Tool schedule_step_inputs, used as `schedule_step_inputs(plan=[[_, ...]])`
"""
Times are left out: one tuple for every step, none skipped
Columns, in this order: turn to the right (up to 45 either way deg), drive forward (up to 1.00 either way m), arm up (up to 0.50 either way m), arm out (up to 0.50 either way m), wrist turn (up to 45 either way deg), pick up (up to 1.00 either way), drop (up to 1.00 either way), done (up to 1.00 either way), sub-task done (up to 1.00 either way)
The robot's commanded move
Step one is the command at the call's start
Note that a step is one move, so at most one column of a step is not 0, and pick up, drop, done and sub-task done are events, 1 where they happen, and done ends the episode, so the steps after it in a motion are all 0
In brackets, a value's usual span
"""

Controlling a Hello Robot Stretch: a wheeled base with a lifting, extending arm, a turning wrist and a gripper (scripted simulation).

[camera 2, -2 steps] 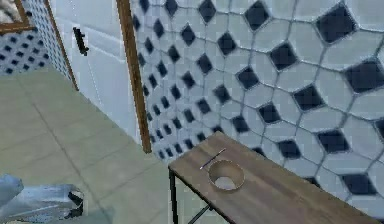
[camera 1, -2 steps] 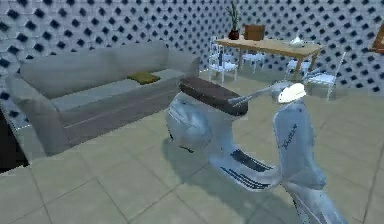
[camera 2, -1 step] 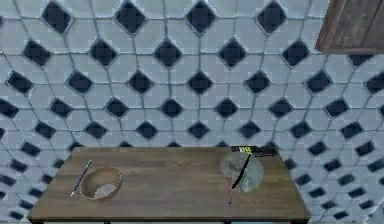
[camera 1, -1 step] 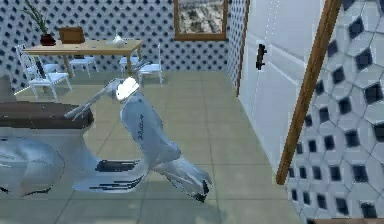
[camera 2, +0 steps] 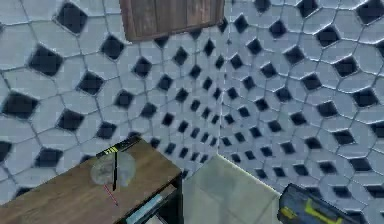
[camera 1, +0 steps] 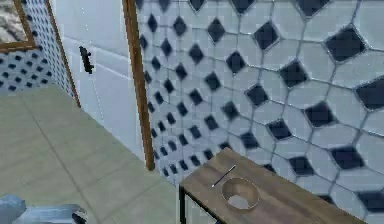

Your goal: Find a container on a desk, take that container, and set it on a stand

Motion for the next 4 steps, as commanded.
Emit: schedule_step_inputs(plan=[[-45.0,0.0,0.0,0.0,0.0,0.0,0.0,0.0,0.0],[-24.0,0.0,0.0,0.0,0.0,0.0,0.0,0.0,0.0],[0.0,0.0,0.5,0.0,0.0,0.0,0.0,0.0,0.0],[0.0,0.0,0.38,0.0,0.0,0.0,0.0,0.0,0.0]])
